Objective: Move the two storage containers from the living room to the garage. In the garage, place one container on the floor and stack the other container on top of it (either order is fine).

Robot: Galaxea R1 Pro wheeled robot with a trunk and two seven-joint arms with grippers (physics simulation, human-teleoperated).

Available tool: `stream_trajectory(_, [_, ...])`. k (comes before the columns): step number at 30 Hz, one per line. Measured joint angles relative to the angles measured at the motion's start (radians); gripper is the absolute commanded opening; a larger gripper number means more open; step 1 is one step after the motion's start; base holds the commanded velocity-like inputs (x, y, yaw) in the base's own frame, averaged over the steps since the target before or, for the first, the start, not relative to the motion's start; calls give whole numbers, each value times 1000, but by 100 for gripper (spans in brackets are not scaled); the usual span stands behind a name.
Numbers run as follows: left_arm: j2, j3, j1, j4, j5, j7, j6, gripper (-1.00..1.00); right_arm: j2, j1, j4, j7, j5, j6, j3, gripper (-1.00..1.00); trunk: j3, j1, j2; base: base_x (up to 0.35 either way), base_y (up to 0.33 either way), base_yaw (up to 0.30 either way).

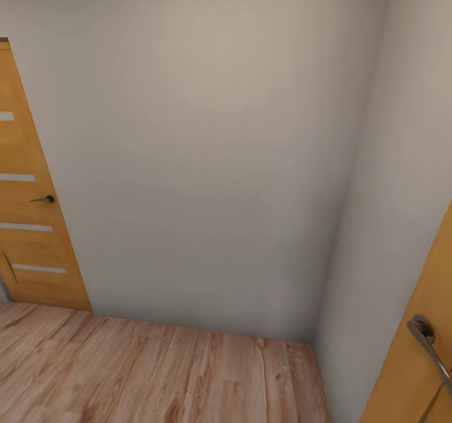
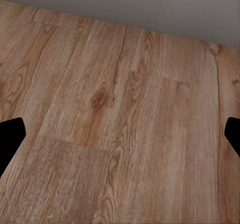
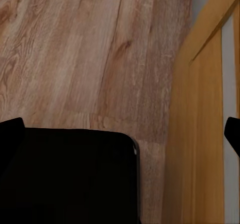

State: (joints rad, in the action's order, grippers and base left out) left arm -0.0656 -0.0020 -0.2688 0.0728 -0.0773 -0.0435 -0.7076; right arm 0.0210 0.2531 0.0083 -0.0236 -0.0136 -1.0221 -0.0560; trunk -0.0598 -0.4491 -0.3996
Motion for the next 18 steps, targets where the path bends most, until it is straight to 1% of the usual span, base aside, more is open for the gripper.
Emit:
stream_trajectory(4, [0, 0, 0, 0, 0, 0, 0, 100, 0, 0, 0, 0, 0, 0, 0, 100, 0, 0, 0, 321, 0, 0])
stream_trajectory(6, [0, 0, 0, 0, 0, 0, 0, 100, 0, 0, 0, 0, 0, 0, 0, 100, 0, 0, 0, 196, 0, 0])
stream_trajectory(14, [0, 0, 0, 0, 0, 0, 0, 100, 0, 0, 0, 0, 0, 0, 0, 100, 0, -1, 0, 30, 0, 0])
stream_trajectory(16, [0, 0, 0, 0, 0, 0, 0, 100, 0, 0, 0, 0, 0, 0, 0, 100, 0, -1, 0, 2, 0, 68])
stream_trajectory(18, [0, 0, 0, 0, 0, 0, 0, 100, 0, 0, 0, 0, 0, 0, 0, 100, 0, -1, 0, 1, 0, 183])
